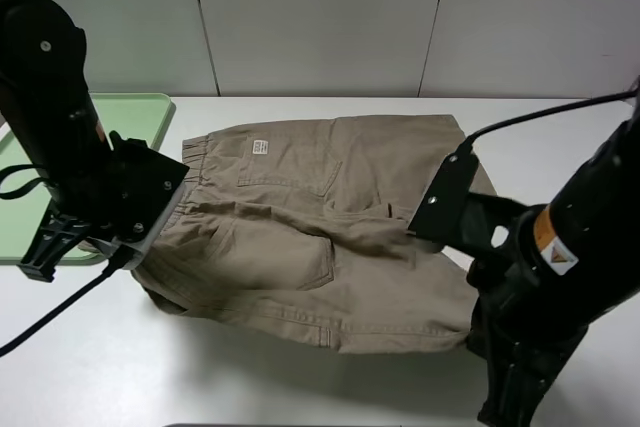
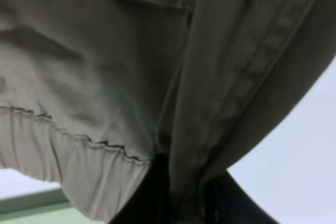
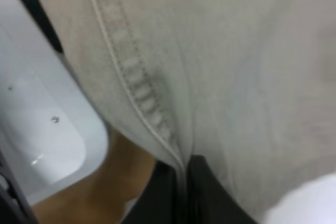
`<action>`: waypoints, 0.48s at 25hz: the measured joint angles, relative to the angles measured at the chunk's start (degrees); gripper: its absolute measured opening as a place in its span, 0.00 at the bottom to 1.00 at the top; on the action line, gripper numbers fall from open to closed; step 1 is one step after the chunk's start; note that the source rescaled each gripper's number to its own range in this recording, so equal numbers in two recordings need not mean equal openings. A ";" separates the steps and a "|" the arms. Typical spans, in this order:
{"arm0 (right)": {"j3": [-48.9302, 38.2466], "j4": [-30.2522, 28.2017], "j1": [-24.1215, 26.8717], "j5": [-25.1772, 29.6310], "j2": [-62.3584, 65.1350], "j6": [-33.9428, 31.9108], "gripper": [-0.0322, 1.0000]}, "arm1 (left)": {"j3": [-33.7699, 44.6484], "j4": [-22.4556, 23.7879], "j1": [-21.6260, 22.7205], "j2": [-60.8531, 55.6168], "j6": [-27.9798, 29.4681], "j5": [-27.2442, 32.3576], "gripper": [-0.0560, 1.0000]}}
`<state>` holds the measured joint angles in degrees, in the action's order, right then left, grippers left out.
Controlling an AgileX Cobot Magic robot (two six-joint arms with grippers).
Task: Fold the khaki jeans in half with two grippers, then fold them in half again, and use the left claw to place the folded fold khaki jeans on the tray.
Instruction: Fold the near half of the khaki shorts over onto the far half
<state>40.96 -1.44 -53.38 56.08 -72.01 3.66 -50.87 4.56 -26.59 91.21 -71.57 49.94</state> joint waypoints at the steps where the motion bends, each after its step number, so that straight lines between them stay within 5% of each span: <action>1: 1.01 -1.19 0.00 1.30 1.22 -0.35 0.03 | 0.00 -0.89 0.00 -0.82 0.00 0.88 0.07; 12: 12.26 -16.97 0.00 8.34 3.59 -0.85 0.03 | 0.00 -9.10 -0.05 -9.52 2.21 13.75 0.07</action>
<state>53.22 -18.40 -53.38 64.42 -68.42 2.81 -50.87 -4.54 -26.64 81.69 -69.35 63.70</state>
